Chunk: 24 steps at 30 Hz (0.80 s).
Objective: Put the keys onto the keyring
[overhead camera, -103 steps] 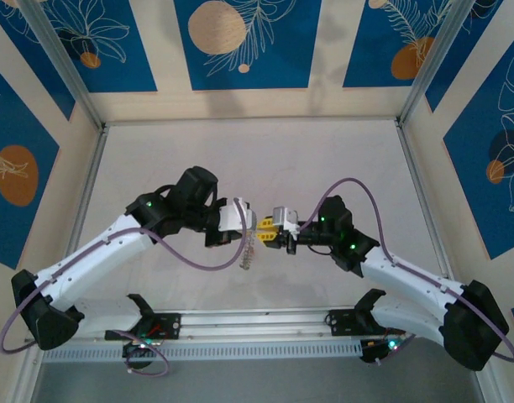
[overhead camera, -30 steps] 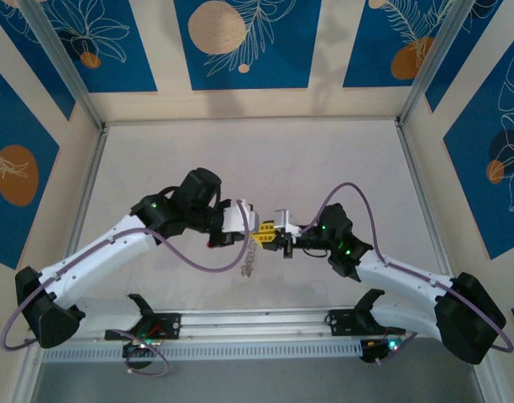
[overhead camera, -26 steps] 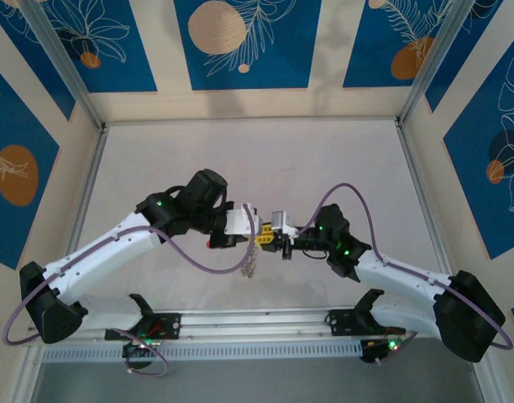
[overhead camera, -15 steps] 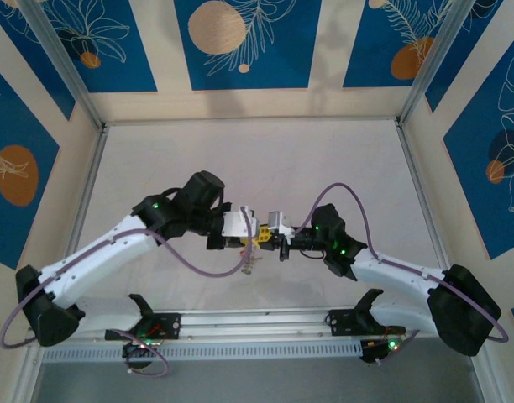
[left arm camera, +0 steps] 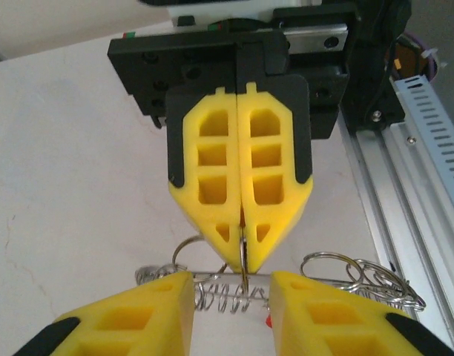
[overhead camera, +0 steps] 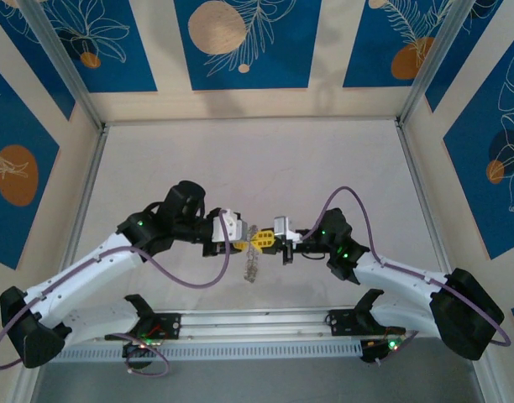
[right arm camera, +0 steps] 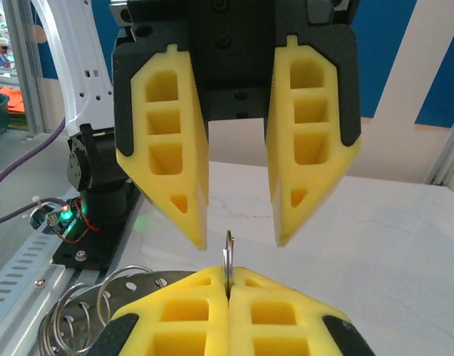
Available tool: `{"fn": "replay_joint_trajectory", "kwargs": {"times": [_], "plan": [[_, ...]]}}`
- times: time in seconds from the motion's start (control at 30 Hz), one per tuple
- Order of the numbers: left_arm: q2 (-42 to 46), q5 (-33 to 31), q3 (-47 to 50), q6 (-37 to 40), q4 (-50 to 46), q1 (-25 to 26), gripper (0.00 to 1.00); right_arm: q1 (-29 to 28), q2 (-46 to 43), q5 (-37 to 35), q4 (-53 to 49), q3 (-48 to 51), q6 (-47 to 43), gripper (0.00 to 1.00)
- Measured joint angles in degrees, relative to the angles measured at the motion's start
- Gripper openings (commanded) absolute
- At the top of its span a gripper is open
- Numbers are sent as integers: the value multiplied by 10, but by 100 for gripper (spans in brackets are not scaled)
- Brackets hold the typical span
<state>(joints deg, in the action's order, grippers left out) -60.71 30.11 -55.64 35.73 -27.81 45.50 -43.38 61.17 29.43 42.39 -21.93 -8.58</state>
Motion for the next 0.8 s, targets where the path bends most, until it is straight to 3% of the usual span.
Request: {"fn": "replay_joint_trajectory", "kwargs": {"times": [0.13, 0.37, 0.47, 0.57, 0.63, 0.8], "plan": [[-13, 24, 0, -13, 16, 0, 19, 0, -1, 4, 5, 1, 4, 0], [-17, 38, 0, -13, 17, 0, 16, 3, -8, 4, 9, 9, 11, 0], [-17, 40, 0, -10, 17, 0, 0, 3, -10, 3, 9, 9, 11, 0], [-17, 40, 0, -6, 16, -1, 0, 3, -10, 0, 8, 9, 11, 0], [-18, 36, -1, -6, 13, -1, 0, 2, -10, -8, 5, 10, 10, 12], [-41, 10, -31, -3, -28, -1, 0, -5, -14, -53, -40, 6, -12, 18]]}}
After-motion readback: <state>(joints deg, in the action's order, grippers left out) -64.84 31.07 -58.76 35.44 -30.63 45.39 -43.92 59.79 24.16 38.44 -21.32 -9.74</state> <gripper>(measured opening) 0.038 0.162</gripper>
